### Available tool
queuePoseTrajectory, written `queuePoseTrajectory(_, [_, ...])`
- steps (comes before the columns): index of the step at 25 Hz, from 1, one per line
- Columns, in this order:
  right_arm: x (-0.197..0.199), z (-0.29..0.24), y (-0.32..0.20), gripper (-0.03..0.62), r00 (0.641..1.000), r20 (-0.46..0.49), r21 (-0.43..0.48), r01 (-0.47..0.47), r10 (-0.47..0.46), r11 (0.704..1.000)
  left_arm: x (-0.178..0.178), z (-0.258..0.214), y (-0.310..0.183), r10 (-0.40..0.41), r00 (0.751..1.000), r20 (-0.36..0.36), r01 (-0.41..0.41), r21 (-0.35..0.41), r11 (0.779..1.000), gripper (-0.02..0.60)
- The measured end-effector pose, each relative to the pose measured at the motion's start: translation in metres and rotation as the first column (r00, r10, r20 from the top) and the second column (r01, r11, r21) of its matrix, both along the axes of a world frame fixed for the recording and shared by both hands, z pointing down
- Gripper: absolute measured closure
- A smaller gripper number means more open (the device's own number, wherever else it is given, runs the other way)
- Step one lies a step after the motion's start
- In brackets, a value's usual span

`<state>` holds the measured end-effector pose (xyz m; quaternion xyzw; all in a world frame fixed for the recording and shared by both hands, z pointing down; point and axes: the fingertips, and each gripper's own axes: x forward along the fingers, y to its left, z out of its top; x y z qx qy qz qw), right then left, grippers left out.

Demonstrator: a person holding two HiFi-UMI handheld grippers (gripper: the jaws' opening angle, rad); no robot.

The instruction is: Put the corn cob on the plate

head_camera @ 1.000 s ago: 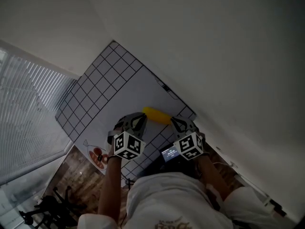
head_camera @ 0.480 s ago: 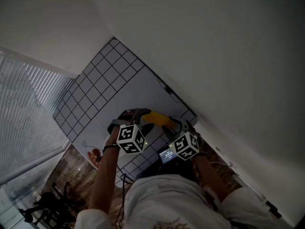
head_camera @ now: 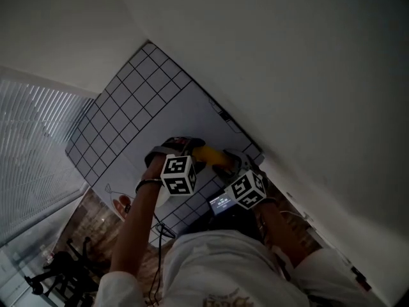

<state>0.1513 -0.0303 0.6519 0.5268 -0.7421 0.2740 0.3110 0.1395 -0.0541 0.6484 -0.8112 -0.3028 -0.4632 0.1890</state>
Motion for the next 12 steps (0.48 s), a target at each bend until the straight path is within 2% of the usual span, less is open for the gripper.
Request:
queuePoseTrajectory(10, [-0.007,0.02,-0.004,0.344,0.993,-0.07,-0.051,0.093,-0.097,0.994,0.003,0.01,0.009,0.05,0.998,0.042,-0.047,-0.071,0.996,0.28])
queuePoseTrajectory(12, [-0.007,0.021,-0.004,0.347,0.992,-0.081,-0.057,0.094,-0.099,0.994,0.003,0.015,0.011,0.081,0.995,0.058,-0.078,-0.055,0.995,0.275])
